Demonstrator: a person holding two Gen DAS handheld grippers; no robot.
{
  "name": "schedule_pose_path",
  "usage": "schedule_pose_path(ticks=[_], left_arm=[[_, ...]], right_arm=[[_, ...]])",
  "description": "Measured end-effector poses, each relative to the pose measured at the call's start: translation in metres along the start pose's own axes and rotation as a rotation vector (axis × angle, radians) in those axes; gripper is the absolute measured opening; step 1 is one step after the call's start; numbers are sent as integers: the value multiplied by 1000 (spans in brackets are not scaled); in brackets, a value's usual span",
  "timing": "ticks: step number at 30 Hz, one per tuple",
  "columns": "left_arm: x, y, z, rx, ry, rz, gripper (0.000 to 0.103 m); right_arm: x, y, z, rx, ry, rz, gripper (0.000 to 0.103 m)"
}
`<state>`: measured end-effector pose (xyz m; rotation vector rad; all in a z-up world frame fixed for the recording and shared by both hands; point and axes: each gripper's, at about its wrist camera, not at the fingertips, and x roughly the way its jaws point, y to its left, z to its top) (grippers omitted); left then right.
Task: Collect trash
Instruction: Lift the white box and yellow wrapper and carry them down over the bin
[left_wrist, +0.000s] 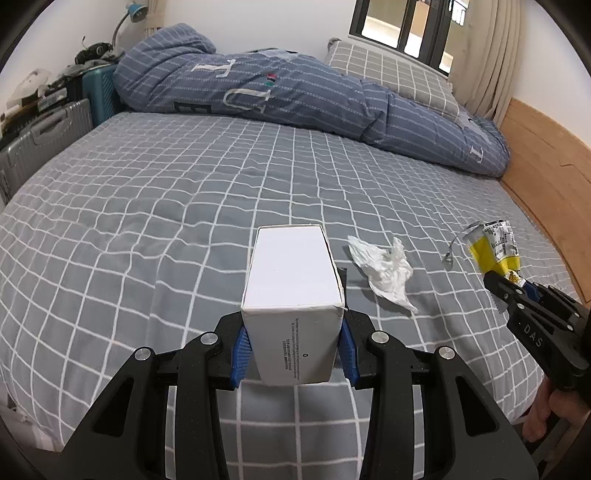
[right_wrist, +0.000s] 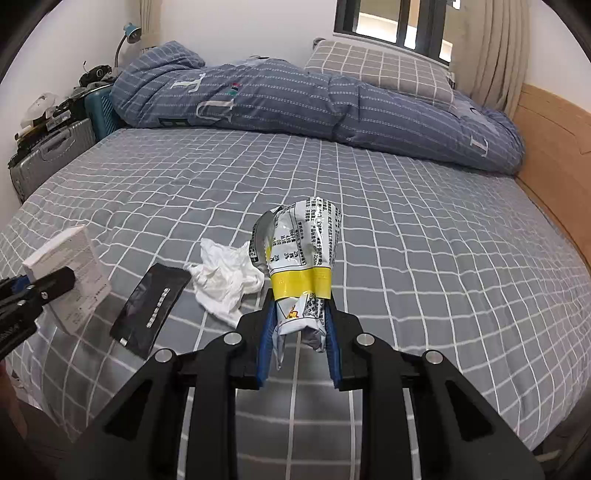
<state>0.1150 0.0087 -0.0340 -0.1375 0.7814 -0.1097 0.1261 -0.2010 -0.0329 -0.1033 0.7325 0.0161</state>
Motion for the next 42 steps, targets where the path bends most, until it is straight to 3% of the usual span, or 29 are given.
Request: schedule_pose_path(ticks=[18, 42], left_arm=[[-44, -21, -38, 50, -5, -15, 38], [-82, -35, -81, 70, 7, -29, 38]], right_arm=[[-66, 15, -26, -2, -52, 30, 23], [-113, 30, -63, -20, -47, 69, 23]])
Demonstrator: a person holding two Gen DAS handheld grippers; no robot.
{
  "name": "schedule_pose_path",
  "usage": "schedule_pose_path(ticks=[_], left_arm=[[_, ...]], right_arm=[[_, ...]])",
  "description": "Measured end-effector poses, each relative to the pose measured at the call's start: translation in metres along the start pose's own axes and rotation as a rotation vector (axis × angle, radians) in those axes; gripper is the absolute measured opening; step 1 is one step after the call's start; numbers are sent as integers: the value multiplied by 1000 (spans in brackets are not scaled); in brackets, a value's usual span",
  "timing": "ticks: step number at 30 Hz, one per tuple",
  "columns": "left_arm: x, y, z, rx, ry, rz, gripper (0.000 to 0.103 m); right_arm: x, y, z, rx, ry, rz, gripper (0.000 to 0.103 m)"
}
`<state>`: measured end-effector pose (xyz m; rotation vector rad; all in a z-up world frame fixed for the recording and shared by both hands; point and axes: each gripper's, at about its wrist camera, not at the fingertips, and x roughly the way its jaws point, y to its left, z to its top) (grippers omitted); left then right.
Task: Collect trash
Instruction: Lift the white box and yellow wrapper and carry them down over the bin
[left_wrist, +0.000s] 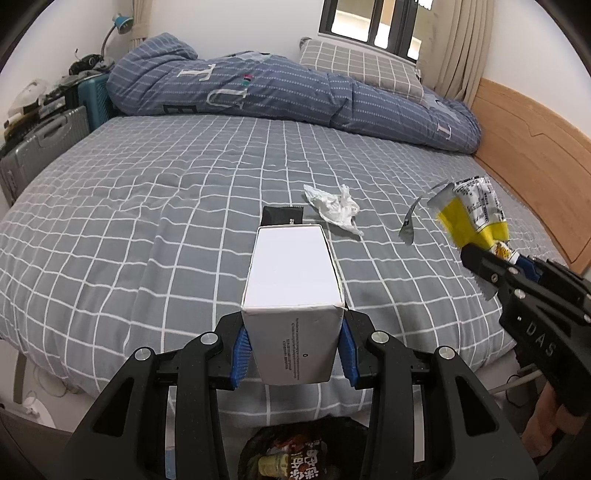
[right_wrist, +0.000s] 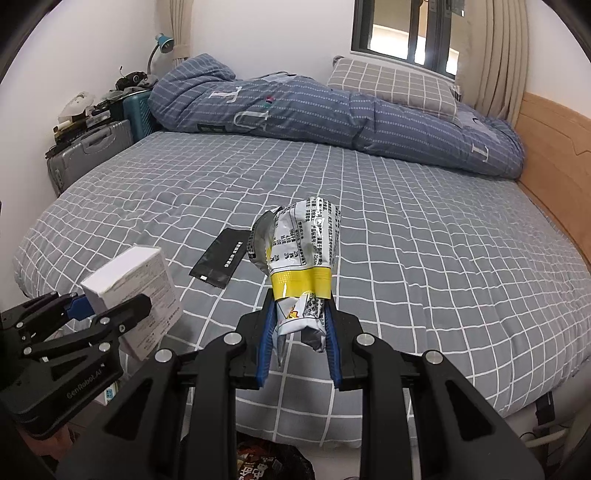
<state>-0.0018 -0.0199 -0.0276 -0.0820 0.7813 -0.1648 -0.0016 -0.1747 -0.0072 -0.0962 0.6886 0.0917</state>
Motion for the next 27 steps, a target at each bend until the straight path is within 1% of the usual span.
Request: schedule_pose_path(ticks=[19, 27], left_arm=[[-36, -17, -41, 10, 15, -21, 38], [-51, -16, -58, -6, 27, -19, 38]], right_arm=[[-36, 6, -33, 23, 18, 33, 23], [-52, 11, -51, 26, 30, 45, 23]])
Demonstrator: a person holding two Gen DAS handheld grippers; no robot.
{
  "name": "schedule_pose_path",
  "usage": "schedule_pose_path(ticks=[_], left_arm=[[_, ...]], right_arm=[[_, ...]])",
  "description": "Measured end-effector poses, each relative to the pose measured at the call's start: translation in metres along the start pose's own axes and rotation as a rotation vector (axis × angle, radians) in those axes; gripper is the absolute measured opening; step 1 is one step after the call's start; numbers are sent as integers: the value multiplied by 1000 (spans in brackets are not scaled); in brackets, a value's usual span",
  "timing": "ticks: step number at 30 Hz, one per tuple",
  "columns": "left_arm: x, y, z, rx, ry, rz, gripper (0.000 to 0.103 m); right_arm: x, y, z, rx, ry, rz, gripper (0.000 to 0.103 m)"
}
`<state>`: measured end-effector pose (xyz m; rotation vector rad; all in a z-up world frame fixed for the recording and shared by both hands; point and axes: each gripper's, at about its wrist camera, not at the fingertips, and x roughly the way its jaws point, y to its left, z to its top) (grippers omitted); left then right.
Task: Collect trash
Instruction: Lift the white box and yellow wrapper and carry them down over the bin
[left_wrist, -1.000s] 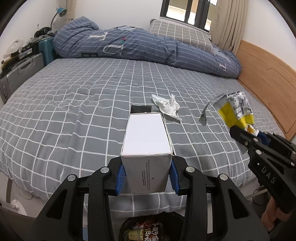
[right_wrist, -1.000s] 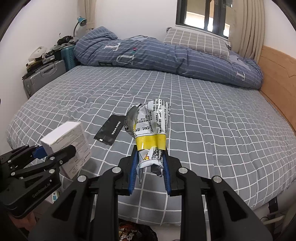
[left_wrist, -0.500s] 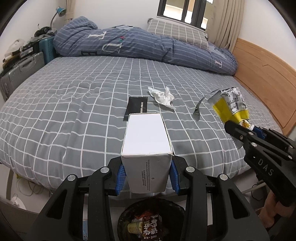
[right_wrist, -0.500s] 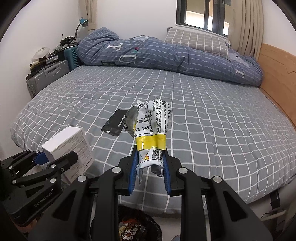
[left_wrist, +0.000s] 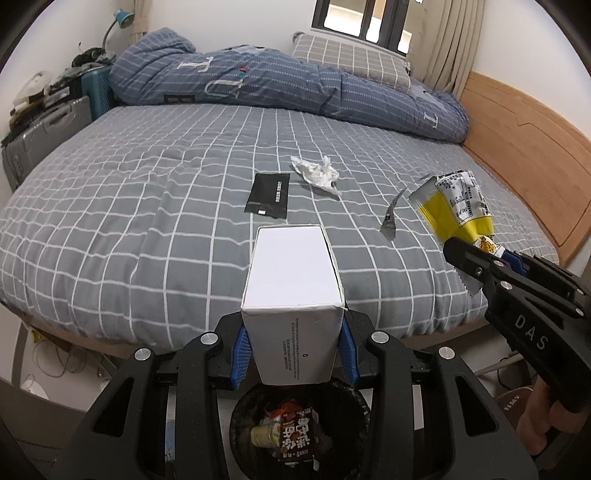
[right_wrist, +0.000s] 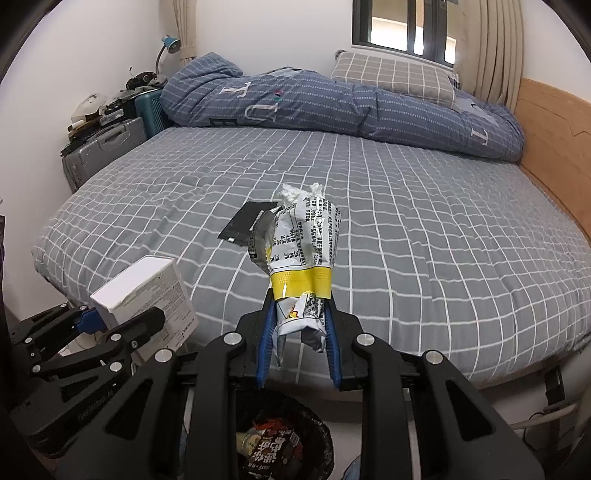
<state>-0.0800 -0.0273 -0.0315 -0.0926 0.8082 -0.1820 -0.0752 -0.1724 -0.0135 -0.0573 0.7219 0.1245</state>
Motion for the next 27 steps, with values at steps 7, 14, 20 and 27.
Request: schedule_pose_path(ticks=[7, 14, 20, 27], left_arm=[[-13, 2, -18, -17, 17, 0, 38], [-24, 6, -41, -28, 51, 16, 38], [-36, 5, -58, -27, 67, 20, 38], [-32, 8, -78, -29, 110, 18, 38]], right_arm=[[-11, 9, -21, 3, 25, 19, 23], [-21, 17, -39, 9, 48, 29, 23], [-28, 16, -57, 41, 79, 40, 23], [-22, 16, -86, 64, 153, 46, 23]])
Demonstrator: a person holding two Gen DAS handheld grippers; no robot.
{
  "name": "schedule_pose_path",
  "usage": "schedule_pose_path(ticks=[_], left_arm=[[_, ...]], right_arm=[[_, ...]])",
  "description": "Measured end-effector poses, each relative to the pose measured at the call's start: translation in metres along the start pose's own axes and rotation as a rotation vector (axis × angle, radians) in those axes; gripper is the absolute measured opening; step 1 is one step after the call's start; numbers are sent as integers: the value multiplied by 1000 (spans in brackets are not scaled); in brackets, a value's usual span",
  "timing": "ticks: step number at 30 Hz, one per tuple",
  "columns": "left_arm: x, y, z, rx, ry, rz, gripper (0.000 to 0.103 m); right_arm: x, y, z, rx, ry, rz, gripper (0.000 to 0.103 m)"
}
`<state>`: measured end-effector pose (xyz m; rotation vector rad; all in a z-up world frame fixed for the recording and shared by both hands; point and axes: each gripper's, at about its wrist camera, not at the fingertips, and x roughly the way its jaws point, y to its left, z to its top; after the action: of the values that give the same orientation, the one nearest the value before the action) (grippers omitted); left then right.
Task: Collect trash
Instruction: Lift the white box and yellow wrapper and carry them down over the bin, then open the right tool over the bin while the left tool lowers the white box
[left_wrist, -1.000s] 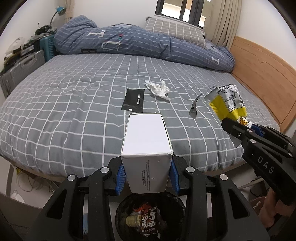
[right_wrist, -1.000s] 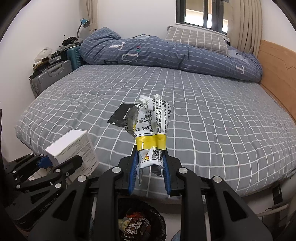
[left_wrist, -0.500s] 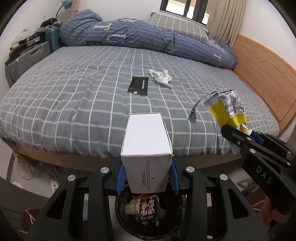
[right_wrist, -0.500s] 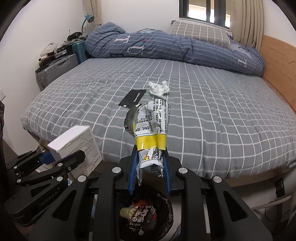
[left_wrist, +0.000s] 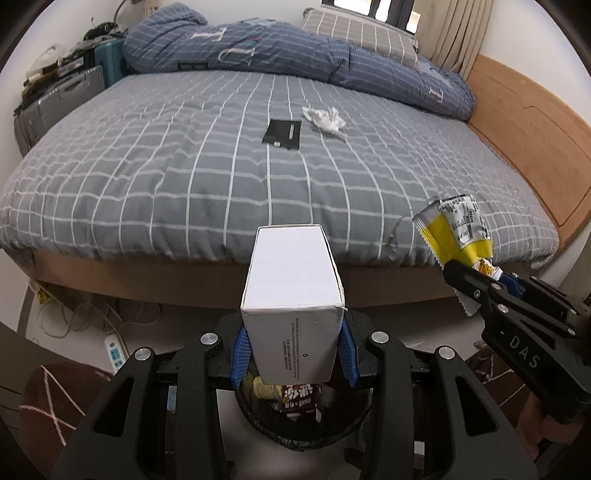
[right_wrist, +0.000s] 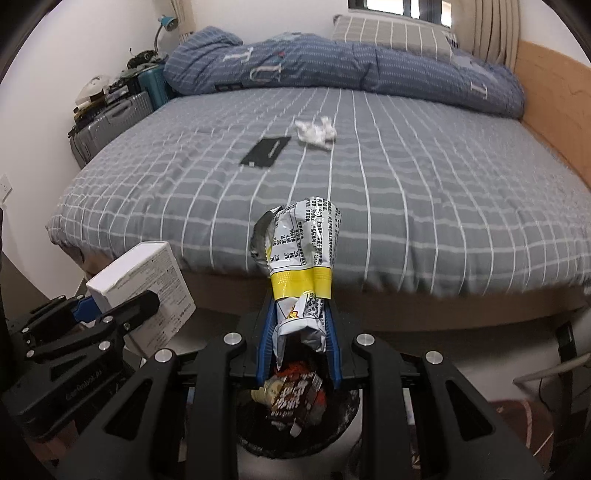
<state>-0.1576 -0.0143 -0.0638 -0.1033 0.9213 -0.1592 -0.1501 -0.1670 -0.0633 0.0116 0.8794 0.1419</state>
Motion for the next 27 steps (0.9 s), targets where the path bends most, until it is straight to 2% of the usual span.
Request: schedule_pose_path(ticks=[5, 10, 21, 23, 25, 27], left_arm=[[21, 5, -12, 9, 36, 11, 38], [53, 20, -22, -32, 123, 17, 38], [87, 34, -31, -16, 178, 46, 38], [87, 43, -32, -28, 178, 56, 38], [88, 51, -34, -36, 184, 69, 38], [89, 57, -36, -47, 190, 75, 38]], right_arm=[[28, -9, -19, 34, 82, 21, 23], [54, -13, -29, 38, 142, 11, 23], [94, 4, -35, 12, 209, 30, 24], [98, 8, -34, 6, 213, 36, 25], [100, 11, -35, 4, 215, 40, 33], [103, 16, -36, 1, 219, 41, 37]])
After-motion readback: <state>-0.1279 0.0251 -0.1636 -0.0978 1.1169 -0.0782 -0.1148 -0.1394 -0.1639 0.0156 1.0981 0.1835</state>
